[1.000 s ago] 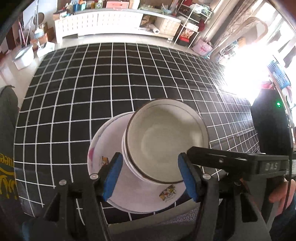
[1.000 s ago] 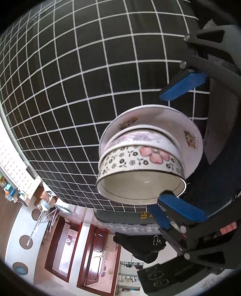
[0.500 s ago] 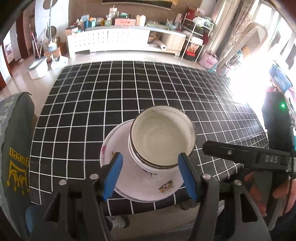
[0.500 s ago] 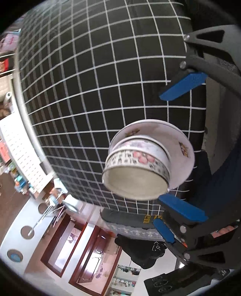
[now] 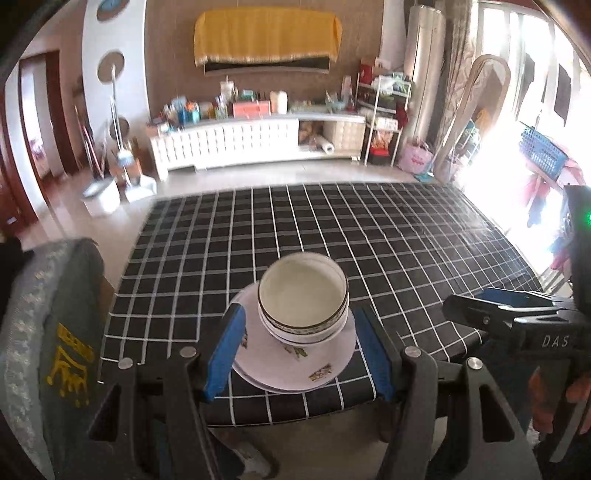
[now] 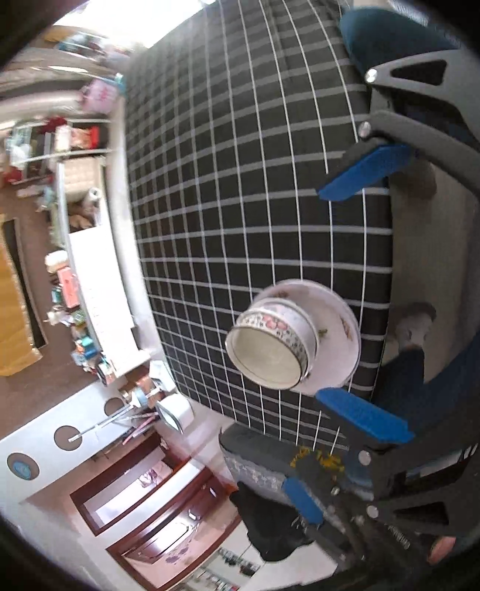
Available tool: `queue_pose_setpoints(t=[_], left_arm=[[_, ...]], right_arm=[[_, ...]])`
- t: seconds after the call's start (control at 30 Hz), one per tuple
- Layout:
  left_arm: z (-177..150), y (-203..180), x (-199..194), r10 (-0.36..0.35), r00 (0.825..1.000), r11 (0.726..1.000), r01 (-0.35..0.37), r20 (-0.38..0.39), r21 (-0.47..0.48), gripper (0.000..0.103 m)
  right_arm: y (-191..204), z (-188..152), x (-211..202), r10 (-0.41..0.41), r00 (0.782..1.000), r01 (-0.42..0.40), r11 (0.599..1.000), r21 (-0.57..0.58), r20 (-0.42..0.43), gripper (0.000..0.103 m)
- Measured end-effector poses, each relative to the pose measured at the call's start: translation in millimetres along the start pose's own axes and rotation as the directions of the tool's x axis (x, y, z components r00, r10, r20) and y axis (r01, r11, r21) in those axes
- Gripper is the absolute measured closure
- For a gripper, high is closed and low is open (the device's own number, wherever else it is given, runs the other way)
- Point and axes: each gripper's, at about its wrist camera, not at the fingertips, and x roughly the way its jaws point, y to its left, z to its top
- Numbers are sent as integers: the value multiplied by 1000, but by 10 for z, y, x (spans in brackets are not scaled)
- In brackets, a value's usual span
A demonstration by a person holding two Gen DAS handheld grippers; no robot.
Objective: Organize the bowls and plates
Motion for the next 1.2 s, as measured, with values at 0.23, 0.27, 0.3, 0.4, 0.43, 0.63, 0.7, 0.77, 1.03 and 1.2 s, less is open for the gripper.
queue_pose_setpoints(t=[0.23,0.27,0.3,0.4,0.43,0.63,0.7,0.77,1.03,1.2], left_arm=[[-193,-176,-311,5,996,999,-8,86,35,43],[-233,-198,-344,-17,995,999,13,95,44,43],[-266,-214,-345,-32,995,999,28,92,43,43],[-349,-242,-358,-14,995,999,10,97,41,36],[-379,-257,-367,-1,995,999,-4,102,45,30],[-528,-333,-520,52,983,996,-63,176,60,15],[-557,-345,-567,61,979,995,-74,197,62,15],[-579,-363,-590,58,977,995,-73,205,63,15],[-646,-452,-653,41,974,996,-59,223,73,14],[-646,-469,-661,45,975,996,-60,218,66,12]], right_arm=[[36,-205,-331,-111,987,121,989,-80,117,0],[47,-220,-361,-120,984,132,987,-88,132,0],[61,-246,-404,-132,980,148,984,-99,151,0],[122,-347,-482,-161,969,191,969,-155,187,0],[143,-384,-495,-173,965,208,963,-173,197,0],[179,-551,-579,-193,948,241,955,-175,251,0],[187,-586,-585,-200,946,250,951,-180,255,0],[190,-613,-582,-190,948,239,954,-180,256,0],[204,-709,-645,-182,937,240,955,-175,297,0],[214,-750,-711,-182,924,250,953,-170,336,0]])
